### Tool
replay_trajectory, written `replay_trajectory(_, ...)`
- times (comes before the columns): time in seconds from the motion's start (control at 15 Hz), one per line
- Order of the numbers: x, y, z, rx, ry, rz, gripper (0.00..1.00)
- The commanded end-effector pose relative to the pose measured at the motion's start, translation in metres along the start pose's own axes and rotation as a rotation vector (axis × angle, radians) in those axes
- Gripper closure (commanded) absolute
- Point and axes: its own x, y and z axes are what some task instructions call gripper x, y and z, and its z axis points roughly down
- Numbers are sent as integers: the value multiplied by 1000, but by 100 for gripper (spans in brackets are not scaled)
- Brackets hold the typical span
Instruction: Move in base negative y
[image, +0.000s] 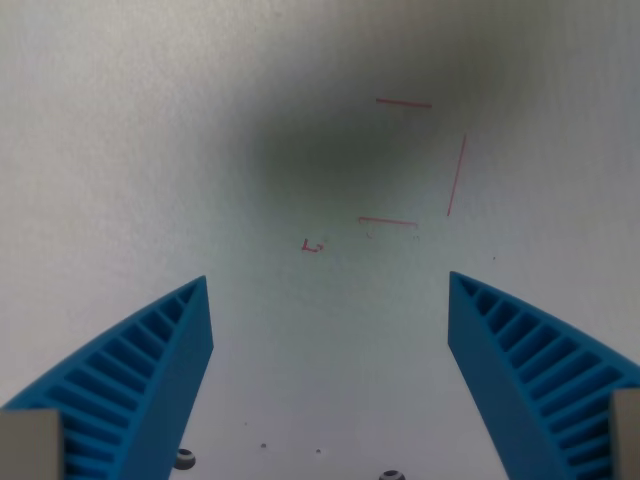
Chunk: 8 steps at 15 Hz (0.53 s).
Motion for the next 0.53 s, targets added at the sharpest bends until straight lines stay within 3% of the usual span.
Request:
replay_trajectory(0.07, -2, 5, -2, -1, 4, 0, 0)
replay_trajectory(0.53, -13, 40, -1, -1, 4, 0, 0)
